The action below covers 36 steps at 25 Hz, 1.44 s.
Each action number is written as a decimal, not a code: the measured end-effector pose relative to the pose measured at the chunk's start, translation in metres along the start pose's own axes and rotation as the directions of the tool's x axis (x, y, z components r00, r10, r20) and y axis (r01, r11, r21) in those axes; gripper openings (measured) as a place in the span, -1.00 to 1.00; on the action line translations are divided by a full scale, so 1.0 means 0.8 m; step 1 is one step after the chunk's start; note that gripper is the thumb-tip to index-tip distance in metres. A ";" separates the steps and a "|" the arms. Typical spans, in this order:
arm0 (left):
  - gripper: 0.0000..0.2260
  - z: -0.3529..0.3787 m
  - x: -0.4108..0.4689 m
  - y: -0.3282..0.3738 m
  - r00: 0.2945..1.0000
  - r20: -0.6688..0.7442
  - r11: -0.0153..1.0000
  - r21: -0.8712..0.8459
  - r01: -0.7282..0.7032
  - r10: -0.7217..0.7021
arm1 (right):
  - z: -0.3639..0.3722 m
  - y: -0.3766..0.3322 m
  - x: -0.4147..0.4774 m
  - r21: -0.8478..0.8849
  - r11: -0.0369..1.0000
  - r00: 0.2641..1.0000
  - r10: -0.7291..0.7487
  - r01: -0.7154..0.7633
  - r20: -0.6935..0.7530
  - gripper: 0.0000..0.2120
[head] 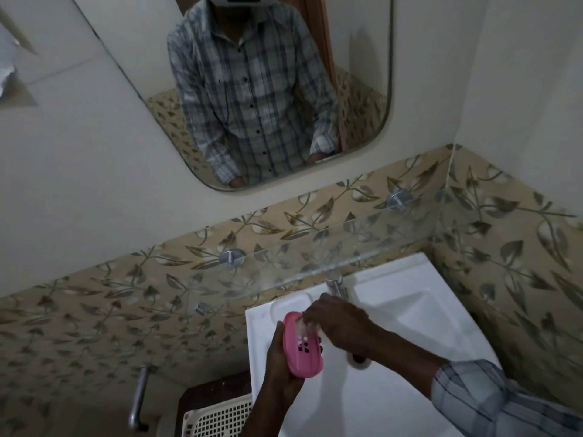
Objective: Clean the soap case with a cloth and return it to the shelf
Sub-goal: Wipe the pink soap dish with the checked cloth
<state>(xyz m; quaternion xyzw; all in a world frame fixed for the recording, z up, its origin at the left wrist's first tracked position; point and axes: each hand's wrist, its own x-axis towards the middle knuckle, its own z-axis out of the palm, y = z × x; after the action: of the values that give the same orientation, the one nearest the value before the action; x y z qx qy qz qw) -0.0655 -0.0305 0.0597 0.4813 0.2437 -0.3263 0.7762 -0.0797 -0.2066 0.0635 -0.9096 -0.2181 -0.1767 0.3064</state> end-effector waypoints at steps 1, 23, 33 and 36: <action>-0.43 -0.003 0.001 0.005 0.999 0.042 0.998 -0.059 0.028 -0.026 | 0.001 0.000 -0.002 -0.055 0.997 0.994 -0.066 0.061 -0.084 -0.67; -0.60 0.016 0.005 -0.004 0.929 -0.017 0.904 0.239 -0.355 0.369 | 0.004 -0.025 0.028 0.166 0.311 0.350 0.768 -0.936 0.536 -0.69; -0.53 0.030 0.002 0.006 0.981 -0.031 0.957 0.230 -0.178 0.190 | 0.023 -0.056 0.010 0.218 0.851 0.853 0.509 -0.479 -0.114 -0.89; -0.39 0.016 -0.002 0.025 0.998 0.011 0.981 0.184 0.056 -0.059 | 0.035 -0.029 -0.045 -0.085 0.975 0.977 -0.209 0.204 -0.047 -0.67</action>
<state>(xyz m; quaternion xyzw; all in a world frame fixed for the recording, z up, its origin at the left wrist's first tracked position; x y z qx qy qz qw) -0.0510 -0.0352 0.0783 0.5411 0.2199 -0.3735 0.7206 -0.1164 -0.1825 0.0369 -0.8882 -0.2954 -0.2416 0.2559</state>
